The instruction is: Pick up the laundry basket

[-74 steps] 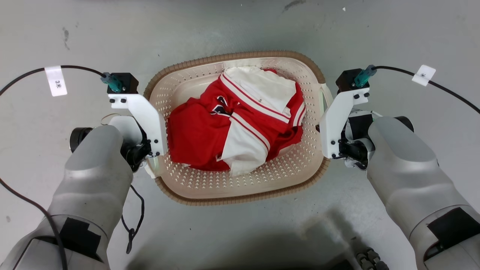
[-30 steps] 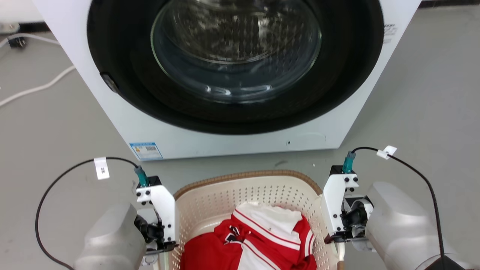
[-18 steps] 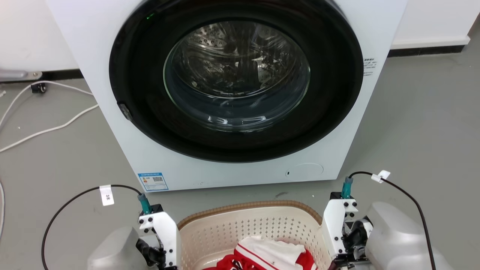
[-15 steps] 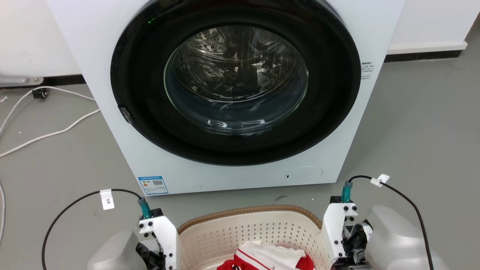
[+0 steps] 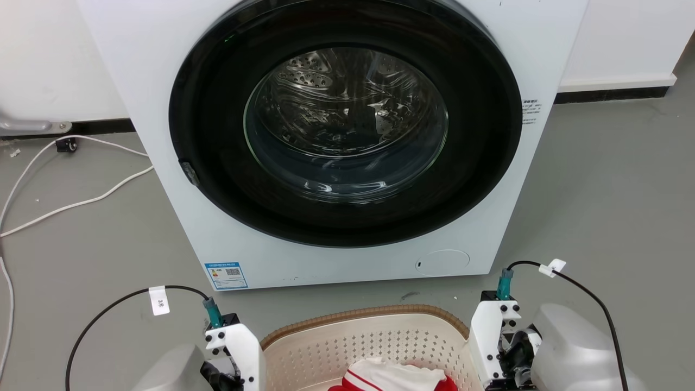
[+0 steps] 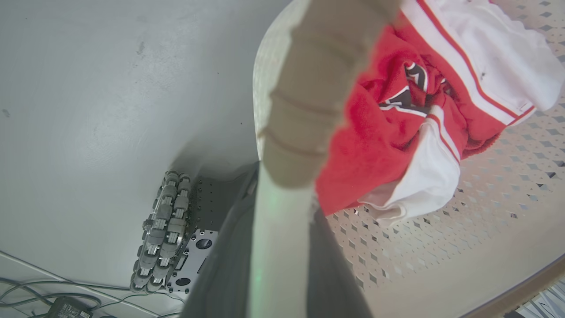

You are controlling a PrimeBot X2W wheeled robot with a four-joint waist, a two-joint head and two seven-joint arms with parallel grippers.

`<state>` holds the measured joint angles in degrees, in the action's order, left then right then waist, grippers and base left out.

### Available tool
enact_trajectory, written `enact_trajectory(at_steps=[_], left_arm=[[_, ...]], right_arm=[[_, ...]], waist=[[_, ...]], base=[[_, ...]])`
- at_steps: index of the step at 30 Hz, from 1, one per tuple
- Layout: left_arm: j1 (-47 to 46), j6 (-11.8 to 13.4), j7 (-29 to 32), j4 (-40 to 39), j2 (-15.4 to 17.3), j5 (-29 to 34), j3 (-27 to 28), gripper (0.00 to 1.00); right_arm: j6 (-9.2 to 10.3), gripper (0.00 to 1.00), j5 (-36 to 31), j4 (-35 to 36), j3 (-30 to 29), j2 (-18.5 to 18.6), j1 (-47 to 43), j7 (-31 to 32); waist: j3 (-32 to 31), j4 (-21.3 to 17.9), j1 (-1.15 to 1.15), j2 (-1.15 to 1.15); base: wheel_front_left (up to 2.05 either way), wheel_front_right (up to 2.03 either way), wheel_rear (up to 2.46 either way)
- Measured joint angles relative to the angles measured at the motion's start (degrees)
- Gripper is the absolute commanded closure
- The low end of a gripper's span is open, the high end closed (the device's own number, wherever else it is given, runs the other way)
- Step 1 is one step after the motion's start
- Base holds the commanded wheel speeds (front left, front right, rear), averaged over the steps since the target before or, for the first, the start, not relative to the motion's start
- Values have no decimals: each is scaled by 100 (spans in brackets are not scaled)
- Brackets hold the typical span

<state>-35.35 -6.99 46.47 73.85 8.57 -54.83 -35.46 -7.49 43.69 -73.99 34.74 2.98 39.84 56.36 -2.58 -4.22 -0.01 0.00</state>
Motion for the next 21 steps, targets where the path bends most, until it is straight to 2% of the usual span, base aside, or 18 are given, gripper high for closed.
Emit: enact_trajectory(at_steps=[21], left_arm=[[49,36,-82,1,-14,-88,2,100]], right_arm=[[0,100,-187,0,-138,0,9,-87]], waist=[[-10,8,1,0]], base=[[0,0,0]])
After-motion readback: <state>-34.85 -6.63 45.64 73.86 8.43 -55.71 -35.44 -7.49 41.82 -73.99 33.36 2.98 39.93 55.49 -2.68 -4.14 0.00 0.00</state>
